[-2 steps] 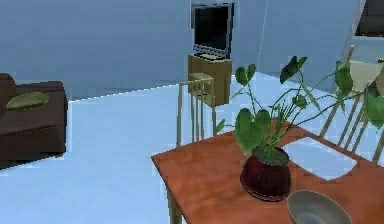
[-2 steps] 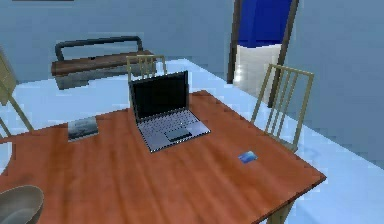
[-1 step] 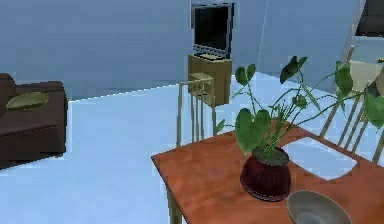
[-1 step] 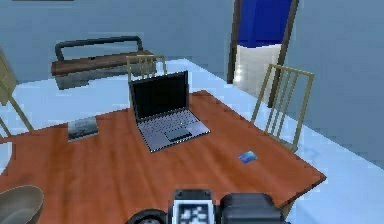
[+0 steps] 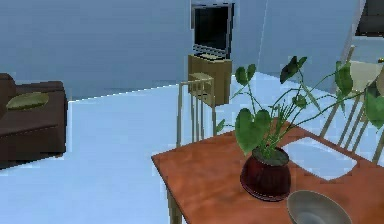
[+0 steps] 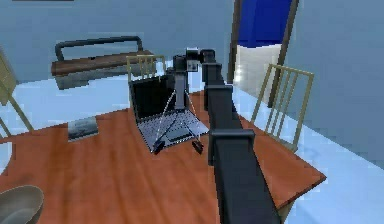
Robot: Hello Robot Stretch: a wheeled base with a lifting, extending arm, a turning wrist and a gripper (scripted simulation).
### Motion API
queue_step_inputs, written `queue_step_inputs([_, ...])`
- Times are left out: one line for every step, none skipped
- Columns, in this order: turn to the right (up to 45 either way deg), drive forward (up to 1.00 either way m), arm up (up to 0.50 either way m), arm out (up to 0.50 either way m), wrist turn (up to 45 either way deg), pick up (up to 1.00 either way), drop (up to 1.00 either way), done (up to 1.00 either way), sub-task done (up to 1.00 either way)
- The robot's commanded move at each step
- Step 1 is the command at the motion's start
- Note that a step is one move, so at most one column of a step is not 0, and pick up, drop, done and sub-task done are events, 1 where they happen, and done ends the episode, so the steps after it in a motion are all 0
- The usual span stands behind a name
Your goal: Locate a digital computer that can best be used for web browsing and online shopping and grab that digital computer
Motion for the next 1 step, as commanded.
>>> queue_step_inputs([0.0, 0.00, 0.00, 0.00, 45.0, 0.00, 0.00, 0.00, 0.00])
